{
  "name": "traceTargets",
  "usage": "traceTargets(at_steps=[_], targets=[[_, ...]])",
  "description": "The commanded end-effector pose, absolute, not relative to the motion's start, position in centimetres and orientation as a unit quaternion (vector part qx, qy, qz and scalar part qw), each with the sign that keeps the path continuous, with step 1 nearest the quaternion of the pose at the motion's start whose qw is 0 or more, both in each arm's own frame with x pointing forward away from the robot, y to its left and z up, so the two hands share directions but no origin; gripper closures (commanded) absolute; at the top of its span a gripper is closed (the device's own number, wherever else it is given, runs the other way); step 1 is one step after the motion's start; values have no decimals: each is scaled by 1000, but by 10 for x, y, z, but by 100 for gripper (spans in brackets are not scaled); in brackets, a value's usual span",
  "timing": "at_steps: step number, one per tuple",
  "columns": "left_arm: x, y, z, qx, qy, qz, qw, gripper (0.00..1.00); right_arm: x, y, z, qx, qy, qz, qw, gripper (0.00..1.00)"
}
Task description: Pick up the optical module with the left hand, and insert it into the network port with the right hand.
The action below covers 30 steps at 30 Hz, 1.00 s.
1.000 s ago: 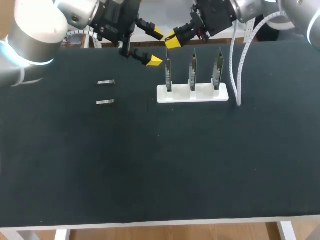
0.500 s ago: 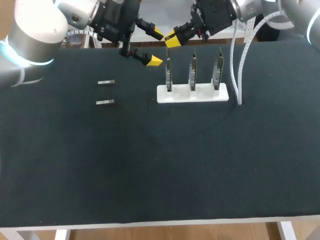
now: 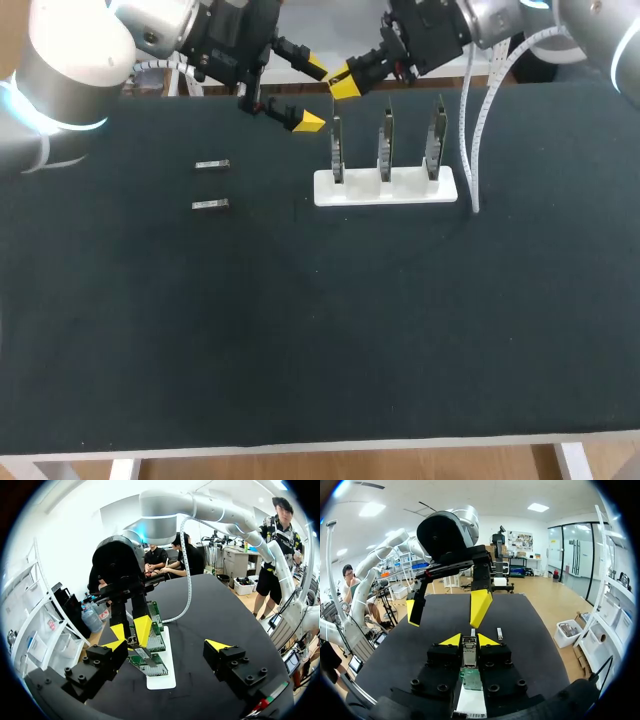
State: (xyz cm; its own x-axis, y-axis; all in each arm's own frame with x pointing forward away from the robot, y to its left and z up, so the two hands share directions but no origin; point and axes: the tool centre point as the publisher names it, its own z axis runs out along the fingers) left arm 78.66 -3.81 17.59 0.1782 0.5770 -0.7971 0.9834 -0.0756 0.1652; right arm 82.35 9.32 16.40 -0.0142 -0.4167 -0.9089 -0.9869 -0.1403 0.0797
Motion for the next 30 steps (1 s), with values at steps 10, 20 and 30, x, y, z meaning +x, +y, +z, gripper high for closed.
traceTargets(at_steps=[10, 20, 30], targets=[[788, -39, 177, 678, 577, -281, 358, 0, 829, 96, 153, -619, 558, 447, 324, 100], [788, -39, 177, 678, 577, -281, 358, 0, 829, 98, 155, -625, 551, 447, 326, 100], [788, -39, 177, 678, 577, -281, 358, 0, 829, 98, 154, -622, 551, 450, 326, 100]])
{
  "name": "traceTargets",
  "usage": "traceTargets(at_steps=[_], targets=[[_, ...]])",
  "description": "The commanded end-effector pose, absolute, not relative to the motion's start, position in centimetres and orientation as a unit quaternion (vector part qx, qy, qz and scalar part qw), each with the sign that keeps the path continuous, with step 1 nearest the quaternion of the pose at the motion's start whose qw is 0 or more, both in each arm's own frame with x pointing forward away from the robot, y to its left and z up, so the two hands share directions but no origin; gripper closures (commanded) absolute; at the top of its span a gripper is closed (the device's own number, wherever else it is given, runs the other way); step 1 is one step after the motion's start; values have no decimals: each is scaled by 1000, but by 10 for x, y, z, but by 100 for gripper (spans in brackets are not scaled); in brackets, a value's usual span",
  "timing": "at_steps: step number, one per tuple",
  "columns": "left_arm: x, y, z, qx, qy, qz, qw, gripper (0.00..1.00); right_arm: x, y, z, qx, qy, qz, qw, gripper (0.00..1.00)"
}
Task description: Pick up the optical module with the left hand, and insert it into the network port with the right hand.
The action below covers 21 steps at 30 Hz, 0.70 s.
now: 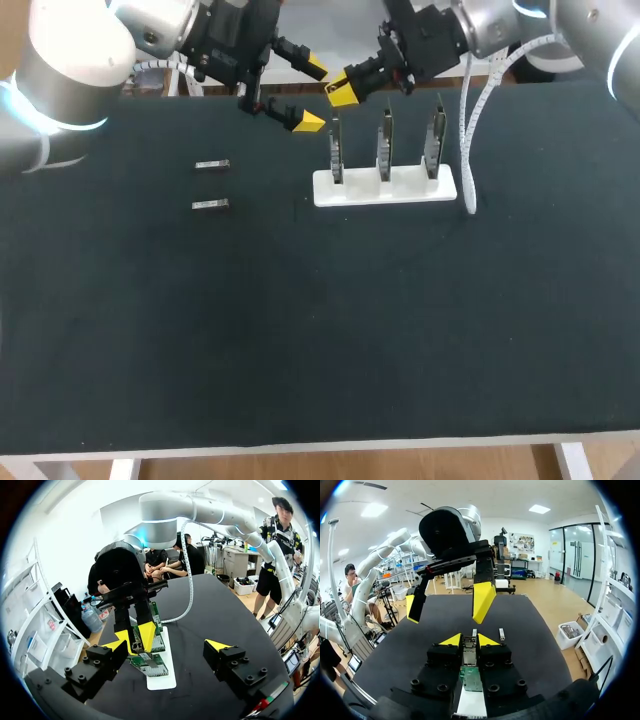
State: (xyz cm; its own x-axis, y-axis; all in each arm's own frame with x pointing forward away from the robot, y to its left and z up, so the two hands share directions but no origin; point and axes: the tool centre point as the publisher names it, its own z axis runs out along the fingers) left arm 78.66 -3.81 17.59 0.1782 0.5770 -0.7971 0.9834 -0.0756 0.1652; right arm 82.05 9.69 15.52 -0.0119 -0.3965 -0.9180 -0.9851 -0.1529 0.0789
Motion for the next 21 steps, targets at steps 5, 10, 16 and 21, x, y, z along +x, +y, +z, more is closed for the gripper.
traceTargets(at_steps=[5, 10, 16, 21], targets=[[788, -39, 177, 678, 577, -281, 358, 0, 829, 98, 155, -621, 550, 452, 327, 0], [788, -39, 177, 678, 577, -281, 358, 0, 829, 98, 155, -621, 550, 452, 327, 0], [788, -39, 177, 678, 577, -281, 358, 0, 829, 98, 155, -621, 550, 452, 327, 0], [788, -39, 177, 678, 577, -281, 358, 0, 829, 98, 155, -621, 550, 452, 327, 0]])
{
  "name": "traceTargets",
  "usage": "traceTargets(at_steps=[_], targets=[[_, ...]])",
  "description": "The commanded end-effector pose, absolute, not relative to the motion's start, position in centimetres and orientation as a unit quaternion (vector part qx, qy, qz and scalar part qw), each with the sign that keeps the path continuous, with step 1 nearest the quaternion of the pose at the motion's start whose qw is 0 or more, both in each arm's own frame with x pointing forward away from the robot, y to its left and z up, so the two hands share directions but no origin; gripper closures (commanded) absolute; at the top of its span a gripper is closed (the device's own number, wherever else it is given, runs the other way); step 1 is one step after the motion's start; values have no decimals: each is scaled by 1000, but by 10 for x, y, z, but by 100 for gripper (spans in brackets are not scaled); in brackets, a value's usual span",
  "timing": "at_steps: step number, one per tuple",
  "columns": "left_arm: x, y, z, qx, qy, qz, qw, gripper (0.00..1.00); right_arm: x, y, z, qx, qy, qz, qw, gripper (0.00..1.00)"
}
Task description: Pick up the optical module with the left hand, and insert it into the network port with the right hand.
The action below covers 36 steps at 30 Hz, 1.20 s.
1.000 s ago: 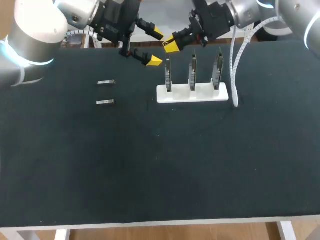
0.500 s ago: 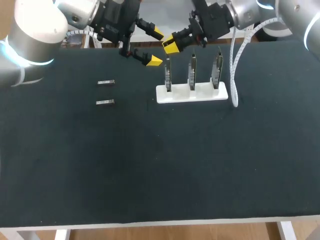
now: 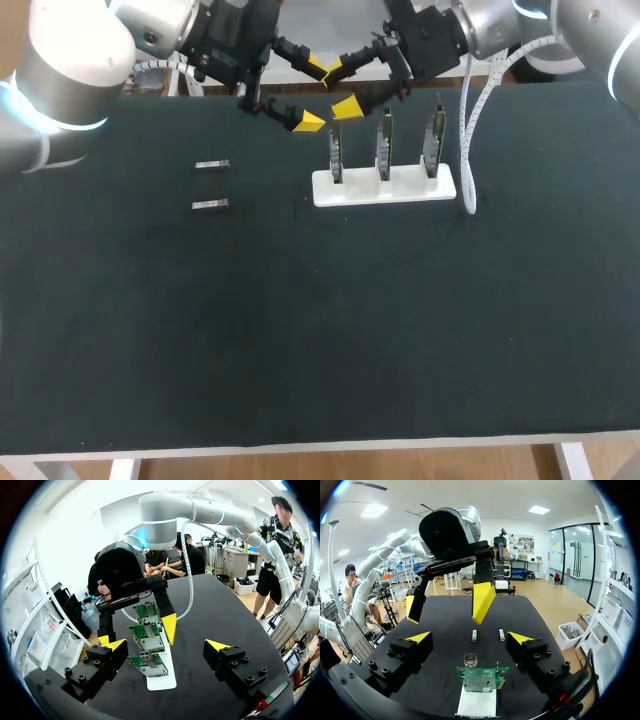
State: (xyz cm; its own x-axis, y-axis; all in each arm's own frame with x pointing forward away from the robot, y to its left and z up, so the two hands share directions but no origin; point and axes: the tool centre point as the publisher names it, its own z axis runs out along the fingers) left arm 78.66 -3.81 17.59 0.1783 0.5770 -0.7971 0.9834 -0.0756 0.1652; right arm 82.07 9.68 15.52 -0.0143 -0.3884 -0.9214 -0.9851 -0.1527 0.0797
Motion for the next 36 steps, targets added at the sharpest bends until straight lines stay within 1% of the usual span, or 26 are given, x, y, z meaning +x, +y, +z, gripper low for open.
traceTargets(at_steps=[1, 6, 11, 36], targets=[[788, -39, 177, 678, 577, -281, 358, 0, 829, 98, 155, -621, 550, 452, 327, 0], [788, -39, 177, 678, 577, -281, 358, 0, 827, 96, 159, -621, 543, 453, 338, 0], [788, -39, 177, 678, 577, -281, 358, 0, 822, 94, 162, -628, 544, 450, 328, 0], [788, -39, 177, 678, 577, -281, 358, 0, 821, 93, 162, -627, 545, 449, 329, 0]])
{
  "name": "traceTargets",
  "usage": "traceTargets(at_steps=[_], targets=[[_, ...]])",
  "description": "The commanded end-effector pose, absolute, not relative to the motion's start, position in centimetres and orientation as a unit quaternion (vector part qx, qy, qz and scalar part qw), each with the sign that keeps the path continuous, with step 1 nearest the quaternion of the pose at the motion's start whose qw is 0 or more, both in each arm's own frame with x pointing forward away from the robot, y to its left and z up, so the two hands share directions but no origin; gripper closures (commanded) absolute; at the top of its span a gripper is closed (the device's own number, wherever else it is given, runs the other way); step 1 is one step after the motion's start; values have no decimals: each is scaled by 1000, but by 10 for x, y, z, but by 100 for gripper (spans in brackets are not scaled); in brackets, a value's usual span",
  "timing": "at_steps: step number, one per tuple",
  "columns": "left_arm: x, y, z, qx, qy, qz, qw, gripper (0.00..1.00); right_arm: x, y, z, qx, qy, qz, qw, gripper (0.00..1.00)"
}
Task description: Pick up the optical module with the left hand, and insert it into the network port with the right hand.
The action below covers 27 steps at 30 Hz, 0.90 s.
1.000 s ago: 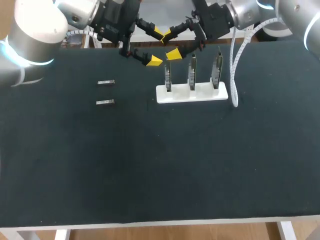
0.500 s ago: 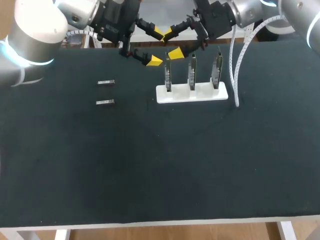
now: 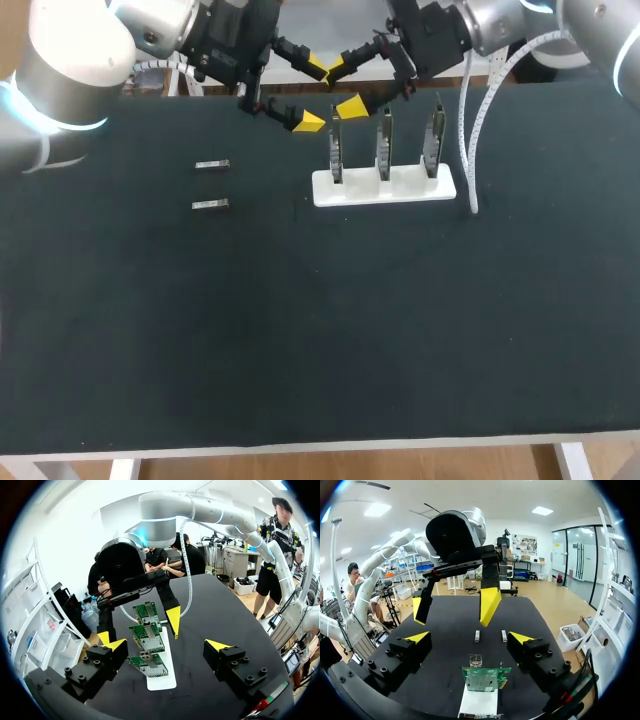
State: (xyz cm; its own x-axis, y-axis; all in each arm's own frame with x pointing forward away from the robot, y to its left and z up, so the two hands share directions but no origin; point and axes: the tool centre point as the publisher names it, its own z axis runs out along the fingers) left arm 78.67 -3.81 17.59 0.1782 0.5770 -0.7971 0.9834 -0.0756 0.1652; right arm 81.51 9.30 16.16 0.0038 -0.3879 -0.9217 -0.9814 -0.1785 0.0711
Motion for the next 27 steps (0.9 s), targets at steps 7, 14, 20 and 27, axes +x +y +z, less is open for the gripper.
traceTargets(at_steps=[7, 14, 20, 27], targets=[[786, -39, 173, 675, 585, -277, 354, 0, 821, 93, 162, -627, 545, 449, 329, 0], [787, -38, 175, 679, 590, -269, 345, 0, 821, 93, 162, -627, 545, 449, 329, 0], [789, -36, 177, 682, 592, -261, 341, 0, 821, 93, 162, -627, 545, 449, 329, 0], [789, -32, 181, 682, 604, -244, 332, 0, 821, 93, 162, -627, 545, 449, 329, 0]])
